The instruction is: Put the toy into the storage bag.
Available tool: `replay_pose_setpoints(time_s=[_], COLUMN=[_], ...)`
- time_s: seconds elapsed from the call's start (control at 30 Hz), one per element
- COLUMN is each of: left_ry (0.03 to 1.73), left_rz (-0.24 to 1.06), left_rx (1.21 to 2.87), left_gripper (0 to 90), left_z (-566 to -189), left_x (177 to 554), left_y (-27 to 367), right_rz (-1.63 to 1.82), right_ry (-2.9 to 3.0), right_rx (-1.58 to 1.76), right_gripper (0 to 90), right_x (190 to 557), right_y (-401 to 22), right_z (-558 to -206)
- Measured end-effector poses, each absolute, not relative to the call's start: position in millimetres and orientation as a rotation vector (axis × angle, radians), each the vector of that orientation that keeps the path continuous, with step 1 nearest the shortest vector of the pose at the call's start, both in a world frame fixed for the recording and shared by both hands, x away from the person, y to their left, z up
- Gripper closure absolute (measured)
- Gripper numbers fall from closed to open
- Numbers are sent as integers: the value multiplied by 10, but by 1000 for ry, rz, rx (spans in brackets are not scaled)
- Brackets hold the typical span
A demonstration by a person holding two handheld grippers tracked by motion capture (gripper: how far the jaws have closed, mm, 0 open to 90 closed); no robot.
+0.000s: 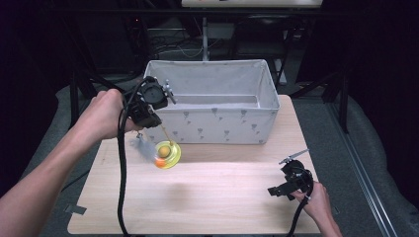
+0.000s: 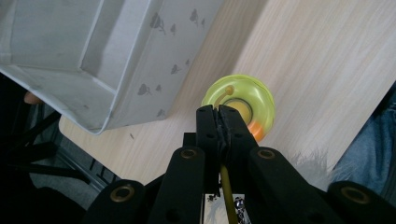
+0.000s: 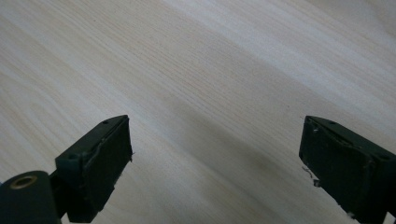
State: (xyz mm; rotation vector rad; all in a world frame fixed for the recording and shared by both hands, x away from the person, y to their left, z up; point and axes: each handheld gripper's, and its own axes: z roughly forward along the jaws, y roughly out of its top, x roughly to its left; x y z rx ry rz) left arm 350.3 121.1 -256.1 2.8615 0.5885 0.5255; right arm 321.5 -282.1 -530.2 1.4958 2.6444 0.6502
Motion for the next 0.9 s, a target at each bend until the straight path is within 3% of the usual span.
replay_pose_setpoints(time_s=[0.9], left_ry=[633], left_rz=[645], left_rx=[2824], left_gripper=[880], left_z=[-2016], left_x=[3615], left_y=[1270], right_rz=[667], right_ry=[2644], right_rx=[1499], right_gripper=[87], right_x=[3216], right_y=[-2823], right_z=[-5300])
